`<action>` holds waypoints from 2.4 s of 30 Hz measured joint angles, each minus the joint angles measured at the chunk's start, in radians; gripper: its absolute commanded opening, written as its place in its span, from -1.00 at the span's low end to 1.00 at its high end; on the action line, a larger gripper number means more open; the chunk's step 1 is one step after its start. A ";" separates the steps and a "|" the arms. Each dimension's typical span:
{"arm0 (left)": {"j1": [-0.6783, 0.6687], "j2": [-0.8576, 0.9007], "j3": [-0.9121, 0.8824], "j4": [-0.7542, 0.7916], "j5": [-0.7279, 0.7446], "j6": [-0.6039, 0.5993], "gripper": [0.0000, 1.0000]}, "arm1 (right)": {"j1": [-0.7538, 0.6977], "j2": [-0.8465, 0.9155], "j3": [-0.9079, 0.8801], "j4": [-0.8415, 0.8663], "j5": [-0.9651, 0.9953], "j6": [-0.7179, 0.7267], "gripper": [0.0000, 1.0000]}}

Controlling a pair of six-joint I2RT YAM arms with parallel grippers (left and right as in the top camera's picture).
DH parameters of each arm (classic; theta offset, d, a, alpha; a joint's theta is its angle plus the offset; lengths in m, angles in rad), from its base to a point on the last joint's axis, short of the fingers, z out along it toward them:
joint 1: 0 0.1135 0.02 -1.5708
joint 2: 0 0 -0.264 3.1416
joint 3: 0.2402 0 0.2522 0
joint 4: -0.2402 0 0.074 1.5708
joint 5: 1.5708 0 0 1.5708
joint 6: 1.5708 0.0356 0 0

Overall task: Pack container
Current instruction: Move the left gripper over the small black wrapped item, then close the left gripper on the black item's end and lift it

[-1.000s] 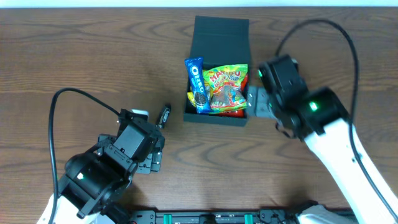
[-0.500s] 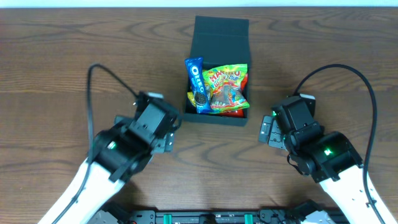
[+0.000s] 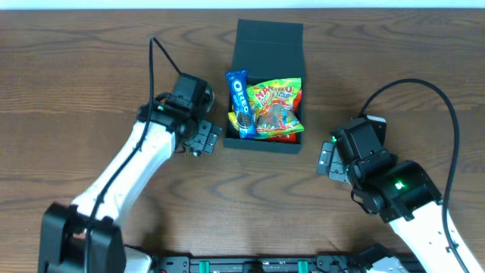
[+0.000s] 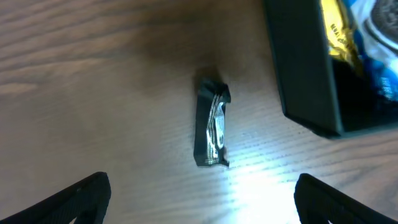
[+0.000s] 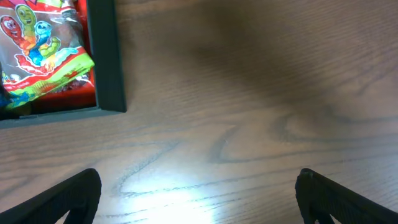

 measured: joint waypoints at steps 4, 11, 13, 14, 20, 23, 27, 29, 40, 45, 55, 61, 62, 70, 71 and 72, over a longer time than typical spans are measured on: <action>0.026 0.081 0.000 0.049 0.076 0.056 0.91 | 0.000 0.000 0.000 0.003 0.002 0.000 0.99; 0.026 0.215 0.000 0.082 0.114 0.070 0.90 | 0.000 0.000 0.000 0.003 0.004 0.000 0.98; 0.026 0.231 0.000 0.089 0.118 0.070 0.90 | 0.000 0.000 0.000 0.003 0.004 0.000 0.98; 0.026 0.238 0.000 0.098 0.118 0.070 0.91 | 0.000 0.000 0.000 0.003 0.004 0.000 0.99; 0.026 0.260 0.000 0.126 0.118 0.070 0.91 | 0.000 0.000 0.000 0.003 0.004 0.000 0.99; 0.027 0.260 0.000 0.130 0.118 0.070 0.90 | 0.000 0.000 0.000 0.003 0.004 0.000 0.98; 0.027 0.260 0.000 0.130 0.118 0.071 0.91 | 0.000 0.000 0.000 0.003 0.004 0.000 0.99; 0.027 0.260 0.000 0.130 0.118 0.071 0.90 | 0.000 0.000 0.000 0.003 0.004 0.000 0.99; 0.029 0.260 -0.007 0.130 0.117 0.069 1.00 | 0.000 0.000 0.000 0.003 0.004 0.000 0.99; 0.029 0.260 -0.013 0.135 0.118 0.069 0.89 | 0.000 0.000 0.000 0.003 0.004 0.000 0.98; 0.030 0.261 -0.045 0.141 0.117 0.068 0.50 | 0.000 0.000 -0.003 0.003 0.004 0.000 0.99; 0.030 0.261 -0.046 0.142 0.118 0.072 0.20 | 0.000 0.000 -0.004 0.003 0.011 0.000 0.98; 0.030 0.261 -0.046 0.142 0.117 0.072 0.18 | 0.000 0.000 -0.004 0.003 0.011 0.000 0.99; 0.030 0.260 -0.046 0.155 0.118 0.077 -0.17 | 0.000 0.000 -0.004 0.003 0.011 0.000 0.99; 0.030 0.260 -0.046 0.157 0.118 0.076 -0.19 | 0.000 0.000 -0.004 0.003 0.012 0.000 0.99; 0.030 0.261 -0.046 0.157 0.117 0.076 -0.21 | 0.000 0.000 -0.004 0.003 0.012 0.000 0.98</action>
